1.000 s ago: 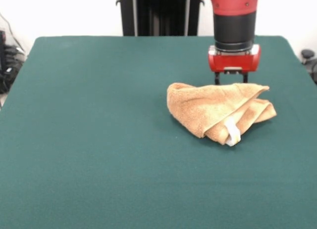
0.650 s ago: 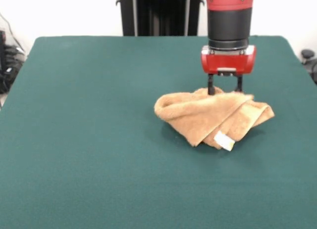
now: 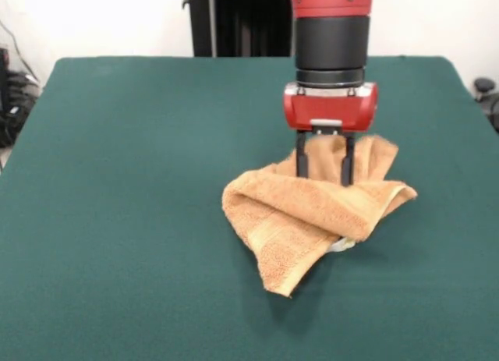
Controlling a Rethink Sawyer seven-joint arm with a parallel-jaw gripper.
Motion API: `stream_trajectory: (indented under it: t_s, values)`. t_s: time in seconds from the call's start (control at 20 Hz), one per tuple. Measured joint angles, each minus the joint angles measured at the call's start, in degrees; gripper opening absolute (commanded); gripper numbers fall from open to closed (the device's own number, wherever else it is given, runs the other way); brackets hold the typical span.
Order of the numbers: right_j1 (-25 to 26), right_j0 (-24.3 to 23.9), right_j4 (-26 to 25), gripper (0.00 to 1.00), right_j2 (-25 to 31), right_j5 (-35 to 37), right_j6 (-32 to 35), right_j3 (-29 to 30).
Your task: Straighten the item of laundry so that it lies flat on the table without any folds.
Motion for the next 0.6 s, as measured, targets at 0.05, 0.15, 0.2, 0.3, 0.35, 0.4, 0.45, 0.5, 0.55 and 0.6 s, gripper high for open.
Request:
stream_trajectory:
  t_s: [0.05, 0.15, 0.2, 0.3, 0.35, 0.4, 0.45, 0.5, 0.55, 0.6]
  values:
    - [-0.01, -0.33, -0.18, 1.0, 0.01, 0.0, 0.0, -0.48]
    - [-0.01, -1.0, -0.57, 1.0, 0.02, 0.0, 0.0, -1.39]
    - [-0.01, -1.27, -0.66, 1.0, 0.05, 0.01, 0.0, -1.56]
    - [0.01, -2.55, -0.76, 1.0, 0.47, 0.27, 0.0, -1.98]
    - [0.04, -3.07, -0.77, 1.0, 0.75, 0.53, 0.0, -2.03]
    - [0.09, -3.83, -0.76, 1.0, 1.18, 0.98, 0.0, -2.06]
    - [0.21, -4.85, -0.76, 1.0, 1.84, 1.8, 0.0, -2.11]
    - [0.35, -5.68, -0.76, 1.0, 2.36, 2.56, 0.0, -2.13]
    - [0.7, -7.46, -0.76, 1.0, 3.38, 4.64, 0.0, -2.2]
    - [0.83, -8.13, -0.77, 1.0, 3.7, 5.65, 0.0, -2.24]
